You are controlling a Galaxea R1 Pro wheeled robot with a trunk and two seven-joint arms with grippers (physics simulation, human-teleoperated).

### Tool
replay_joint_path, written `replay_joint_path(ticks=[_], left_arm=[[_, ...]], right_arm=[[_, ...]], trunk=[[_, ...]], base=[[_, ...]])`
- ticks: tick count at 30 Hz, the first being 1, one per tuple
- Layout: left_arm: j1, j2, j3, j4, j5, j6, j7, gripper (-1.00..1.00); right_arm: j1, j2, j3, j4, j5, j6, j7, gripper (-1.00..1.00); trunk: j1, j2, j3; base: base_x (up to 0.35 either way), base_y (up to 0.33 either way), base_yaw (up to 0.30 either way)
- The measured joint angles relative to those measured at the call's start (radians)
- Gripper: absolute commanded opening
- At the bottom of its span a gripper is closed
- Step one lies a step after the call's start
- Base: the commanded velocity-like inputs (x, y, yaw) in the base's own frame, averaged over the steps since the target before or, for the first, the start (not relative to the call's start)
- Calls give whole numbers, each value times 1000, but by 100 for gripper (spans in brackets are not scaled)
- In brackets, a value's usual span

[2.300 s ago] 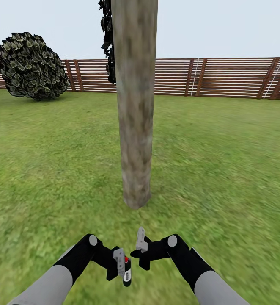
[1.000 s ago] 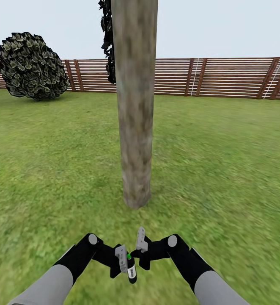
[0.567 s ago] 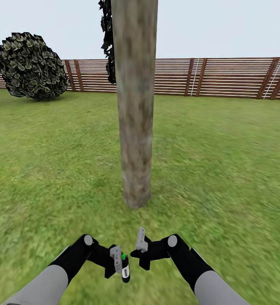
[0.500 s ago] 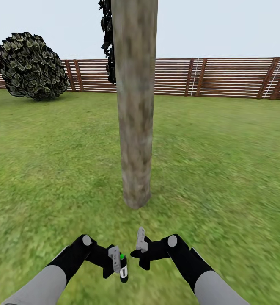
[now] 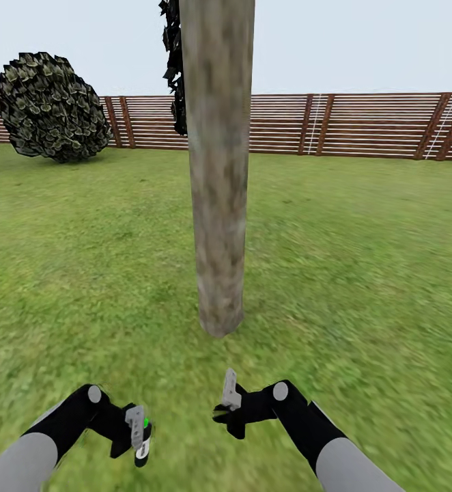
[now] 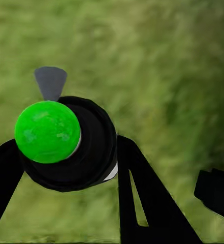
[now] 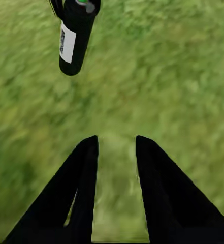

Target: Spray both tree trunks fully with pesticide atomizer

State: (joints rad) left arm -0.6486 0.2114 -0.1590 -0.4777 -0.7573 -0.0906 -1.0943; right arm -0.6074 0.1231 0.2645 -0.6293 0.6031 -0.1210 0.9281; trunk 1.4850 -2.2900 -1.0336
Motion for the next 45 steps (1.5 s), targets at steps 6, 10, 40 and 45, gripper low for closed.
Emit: replay_joint_path(ticks=[6,10,40,45], left_arm=[[0,60,11,8,10,9,5,-100],[0,69,55,32,18,15,121,-100],[15,-125,694,290,50,75,805,-100],[16,-125,701,291,54,96,810,-100]], right_arm=[[0,-7,-2,22,0,0,-2,100],[0,-36,-3,34,0,1,-101,100],[186,-184,-652,496,-49,-458,-953,100],[194,-180,-653,497,-53,-457,-954,100]], trunk=[[0,0,0],[0,0,0],[0,0,0],[0,0,0]], base=[[0,0,0],[0,0,0],[15,-1,0],[296,-108,0]])
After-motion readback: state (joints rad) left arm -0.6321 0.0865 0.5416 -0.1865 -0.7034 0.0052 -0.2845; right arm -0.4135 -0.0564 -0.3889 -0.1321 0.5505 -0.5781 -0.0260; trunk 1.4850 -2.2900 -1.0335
